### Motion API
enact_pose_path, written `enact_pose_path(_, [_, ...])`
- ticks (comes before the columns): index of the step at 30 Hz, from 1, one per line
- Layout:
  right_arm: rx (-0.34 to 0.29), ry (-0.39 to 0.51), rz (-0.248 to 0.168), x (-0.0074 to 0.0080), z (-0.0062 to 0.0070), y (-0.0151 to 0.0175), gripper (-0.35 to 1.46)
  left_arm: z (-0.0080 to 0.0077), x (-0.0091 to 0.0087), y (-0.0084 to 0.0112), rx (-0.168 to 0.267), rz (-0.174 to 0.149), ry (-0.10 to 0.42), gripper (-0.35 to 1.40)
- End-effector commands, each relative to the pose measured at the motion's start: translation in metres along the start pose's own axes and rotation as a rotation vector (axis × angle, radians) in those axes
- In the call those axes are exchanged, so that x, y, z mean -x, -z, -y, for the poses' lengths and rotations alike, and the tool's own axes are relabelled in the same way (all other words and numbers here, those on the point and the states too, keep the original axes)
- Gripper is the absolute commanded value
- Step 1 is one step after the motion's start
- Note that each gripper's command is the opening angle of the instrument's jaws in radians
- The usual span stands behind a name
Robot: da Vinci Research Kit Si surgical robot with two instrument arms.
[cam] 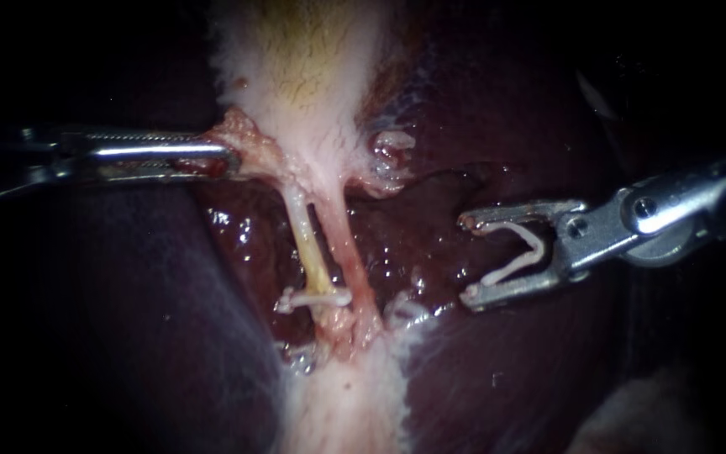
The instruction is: Clipping second clip left tube
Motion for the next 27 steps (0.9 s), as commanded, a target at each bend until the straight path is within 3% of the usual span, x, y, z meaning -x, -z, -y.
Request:
enact_pose_path(1, [-0.003,0.0,0.0,-0.0001,0.0001,-0.0002,0.5,0.0,0.0,0.0,-0.002,0.0,-0.001,-0.35])
enact_pose_path(6, [-0.084,-0.093,-0.015,-0.0009,0.0004,-0.0022,0.5,0.0,0.0,0.0,-0.002,0.0,-0.001,-0.35])
enact_pose_path(14, [-0.131,-0.257,-0.031,-0.0031,0.001,-0.0071,0.5,0.0,0.0001,-0.0002,-0.004,0.0,-0.001,-0.35])
enact_pose_path(20, [-0.147,-0.29,-0.044,-0.0035,0.0009,-0.01,0.5,0.0,0.0001,-0.0003,-0.004,0.0,-0.001,-0.35])
enact_pose_path(27, [-0.135,-0.296,-0.042,-0.0027,-0.0005,-0.0121,0.49,-0.0002,0.0001,-0.0003,-0.004,0.0,-0.001,-0.35])
